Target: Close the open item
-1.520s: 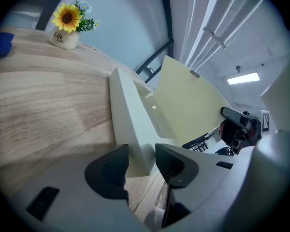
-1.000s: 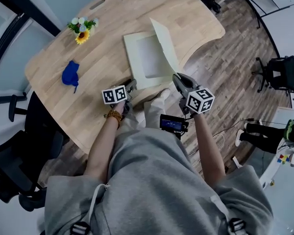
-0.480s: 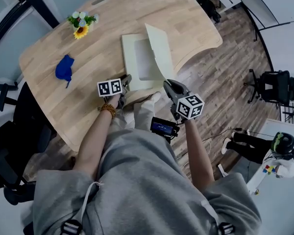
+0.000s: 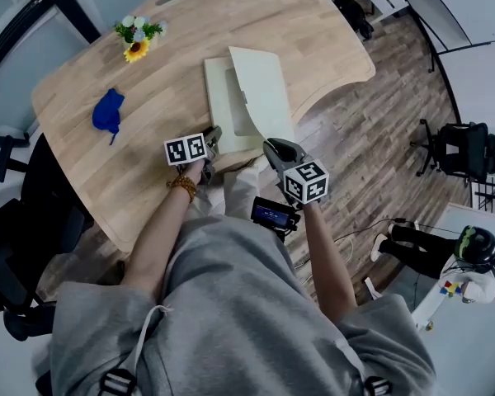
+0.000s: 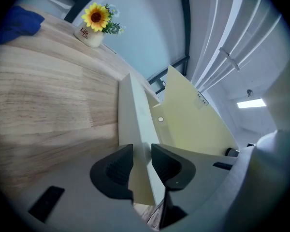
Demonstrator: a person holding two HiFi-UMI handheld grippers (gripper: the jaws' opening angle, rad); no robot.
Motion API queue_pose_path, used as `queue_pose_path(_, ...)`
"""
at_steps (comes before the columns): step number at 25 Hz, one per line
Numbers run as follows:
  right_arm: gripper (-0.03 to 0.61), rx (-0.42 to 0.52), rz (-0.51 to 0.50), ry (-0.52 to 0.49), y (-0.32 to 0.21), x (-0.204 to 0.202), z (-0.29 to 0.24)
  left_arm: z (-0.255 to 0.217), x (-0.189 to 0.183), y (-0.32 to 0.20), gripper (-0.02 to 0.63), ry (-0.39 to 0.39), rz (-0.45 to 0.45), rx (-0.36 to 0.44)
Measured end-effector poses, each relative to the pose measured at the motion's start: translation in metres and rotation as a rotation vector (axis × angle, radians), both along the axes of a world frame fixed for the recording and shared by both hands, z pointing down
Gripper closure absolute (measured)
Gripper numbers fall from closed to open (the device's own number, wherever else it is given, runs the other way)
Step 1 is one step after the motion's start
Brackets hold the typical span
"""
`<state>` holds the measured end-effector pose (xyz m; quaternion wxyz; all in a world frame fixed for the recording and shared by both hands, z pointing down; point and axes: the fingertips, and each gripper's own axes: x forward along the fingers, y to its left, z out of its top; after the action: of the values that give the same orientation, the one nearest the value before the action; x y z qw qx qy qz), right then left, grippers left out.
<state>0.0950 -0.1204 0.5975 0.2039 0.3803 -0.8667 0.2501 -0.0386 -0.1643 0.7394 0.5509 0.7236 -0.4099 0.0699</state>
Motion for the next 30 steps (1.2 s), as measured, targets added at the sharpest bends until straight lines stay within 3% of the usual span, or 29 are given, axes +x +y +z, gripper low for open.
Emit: queue_pose_path(30, 0.522, -0.133, -0.168, 0.293, 0.021, -0.043, 0.072, 0.004, 0.004, 0.009, 0.485, 0.055, -0.016, -0.029)
